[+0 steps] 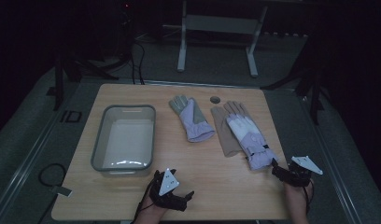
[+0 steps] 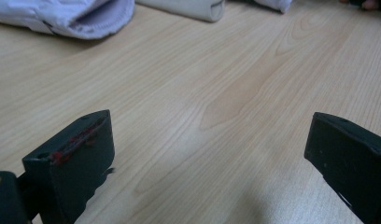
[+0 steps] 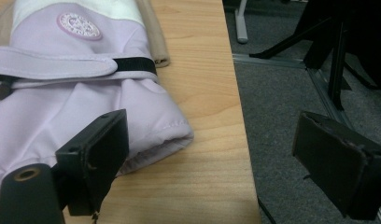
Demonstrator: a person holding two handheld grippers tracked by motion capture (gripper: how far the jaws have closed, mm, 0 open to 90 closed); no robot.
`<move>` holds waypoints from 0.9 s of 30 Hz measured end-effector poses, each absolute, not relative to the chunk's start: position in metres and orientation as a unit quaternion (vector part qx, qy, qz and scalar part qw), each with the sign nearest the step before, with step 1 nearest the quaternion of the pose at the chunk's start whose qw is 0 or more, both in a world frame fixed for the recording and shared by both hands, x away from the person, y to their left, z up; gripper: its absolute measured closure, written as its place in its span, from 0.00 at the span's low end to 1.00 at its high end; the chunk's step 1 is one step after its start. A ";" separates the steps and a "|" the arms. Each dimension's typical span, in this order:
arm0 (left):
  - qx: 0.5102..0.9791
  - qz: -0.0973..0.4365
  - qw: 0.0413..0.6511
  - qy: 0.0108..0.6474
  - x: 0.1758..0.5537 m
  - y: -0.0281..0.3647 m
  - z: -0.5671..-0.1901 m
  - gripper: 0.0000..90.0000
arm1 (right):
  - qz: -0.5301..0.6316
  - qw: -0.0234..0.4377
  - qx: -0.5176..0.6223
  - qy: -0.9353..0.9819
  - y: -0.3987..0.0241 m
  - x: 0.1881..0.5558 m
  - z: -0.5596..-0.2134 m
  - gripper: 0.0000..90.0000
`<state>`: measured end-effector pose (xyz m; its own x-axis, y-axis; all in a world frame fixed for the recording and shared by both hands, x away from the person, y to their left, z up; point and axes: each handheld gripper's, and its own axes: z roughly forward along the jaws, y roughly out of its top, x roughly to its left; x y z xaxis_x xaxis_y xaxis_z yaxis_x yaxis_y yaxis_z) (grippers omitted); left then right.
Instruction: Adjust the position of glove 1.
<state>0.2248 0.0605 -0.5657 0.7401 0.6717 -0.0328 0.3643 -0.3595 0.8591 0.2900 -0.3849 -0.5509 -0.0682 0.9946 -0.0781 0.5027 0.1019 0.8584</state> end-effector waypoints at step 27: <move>0.820 0.139 0.447 0.328 0.230 0.061 -0.567 0.00 | 0.341 0.303 0.571 0.682 -0.373 0.312 -0.508 0.16</move>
